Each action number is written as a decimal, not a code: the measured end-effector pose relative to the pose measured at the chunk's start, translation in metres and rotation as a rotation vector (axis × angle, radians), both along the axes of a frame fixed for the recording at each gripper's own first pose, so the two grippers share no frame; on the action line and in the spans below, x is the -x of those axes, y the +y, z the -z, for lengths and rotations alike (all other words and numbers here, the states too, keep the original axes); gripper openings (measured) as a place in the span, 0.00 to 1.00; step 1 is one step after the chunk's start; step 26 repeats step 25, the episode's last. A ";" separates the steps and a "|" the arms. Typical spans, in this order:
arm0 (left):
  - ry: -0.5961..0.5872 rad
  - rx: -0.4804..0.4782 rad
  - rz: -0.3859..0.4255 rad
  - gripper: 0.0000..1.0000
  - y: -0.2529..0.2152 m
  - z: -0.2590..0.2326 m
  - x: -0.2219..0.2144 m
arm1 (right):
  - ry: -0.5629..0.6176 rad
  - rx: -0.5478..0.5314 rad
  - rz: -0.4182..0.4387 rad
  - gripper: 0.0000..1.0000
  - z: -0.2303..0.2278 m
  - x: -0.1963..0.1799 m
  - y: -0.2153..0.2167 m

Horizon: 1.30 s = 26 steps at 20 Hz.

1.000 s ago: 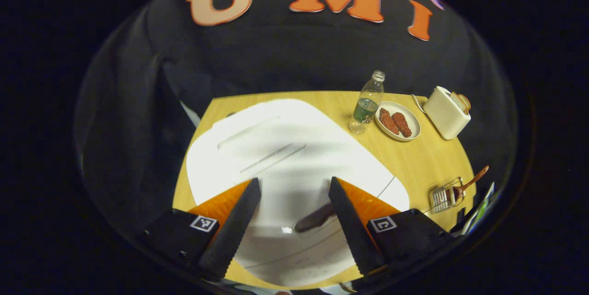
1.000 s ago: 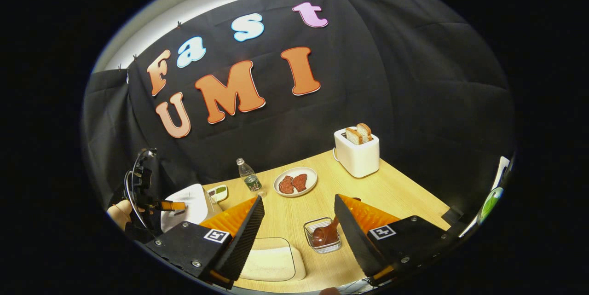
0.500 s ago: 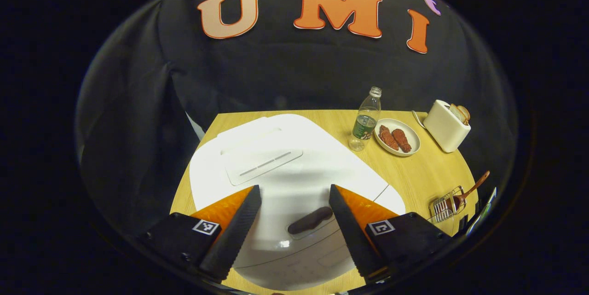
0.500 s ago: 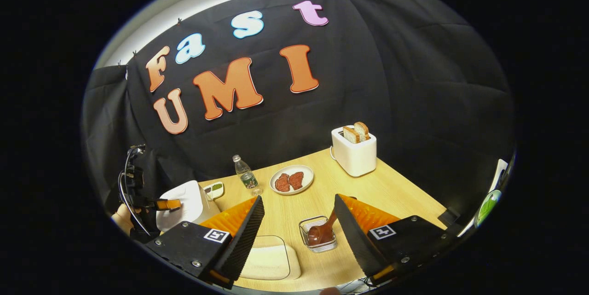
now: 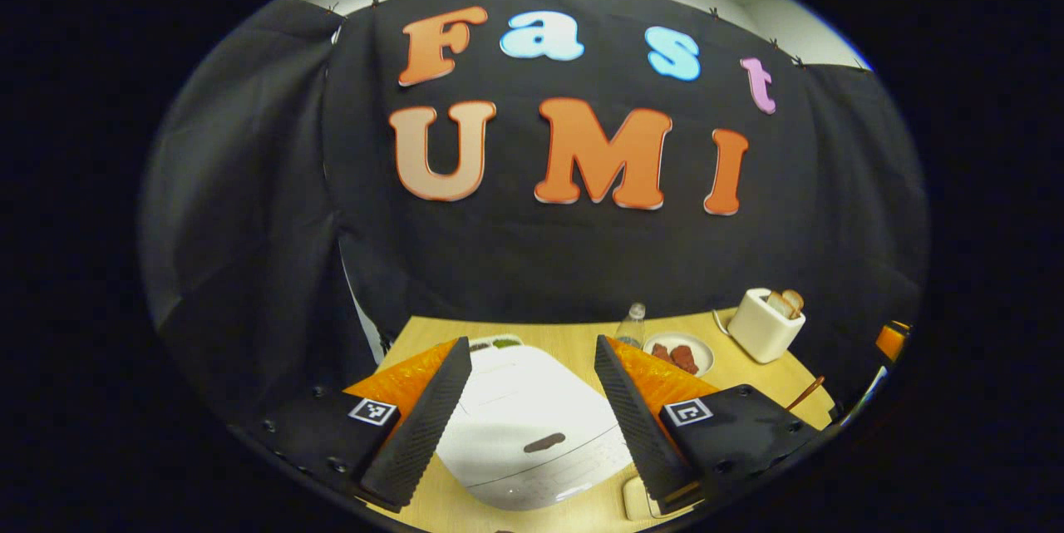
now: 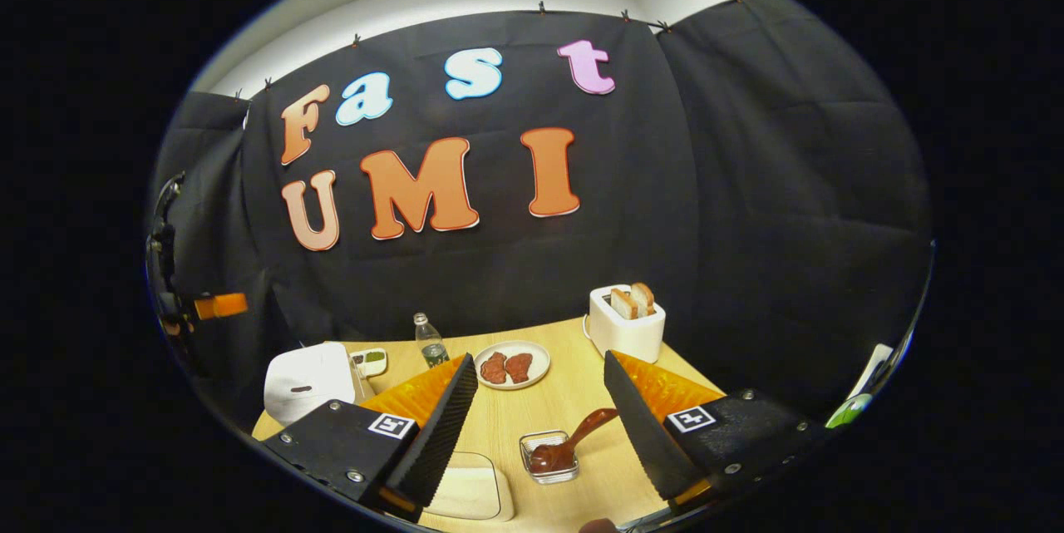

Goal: Close the left gripper, press the button to open the rice cooker; take a wooden spoon from the chopstick holder with the right hand, scoop a spoonful of rice and pour it into the rice cooker, then put the wooden spoon back into the chopstick holder.

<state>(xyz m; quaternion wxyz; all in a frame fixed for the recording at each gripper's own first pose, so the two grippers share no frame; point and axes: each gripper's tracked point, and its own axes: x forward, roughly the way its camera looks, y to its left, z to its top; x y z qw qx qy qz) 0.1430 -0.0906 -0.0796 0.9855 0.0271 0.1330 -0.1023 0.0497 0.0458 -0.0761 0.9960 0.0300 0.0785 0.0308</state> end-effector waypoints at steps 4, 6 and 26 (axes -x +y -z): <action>-0.169 -0.029 -0.047 1.00 0.030 -0.078 0.034 | -0.114 0.072 -0.022 0.95 -0.048 0.003 0.012; -0.229 -0.022 -0.066 1.00 0.039 -0.098 0.050 | -0.148 0.090 -0.038 0.95 -0.063 0.005 0.019; -0.314 0.105 -0.156 1.00 0.048 -0.121 0.080 | -0.194 0.093 -0.056 0.95 -0.081 -0.009 0.011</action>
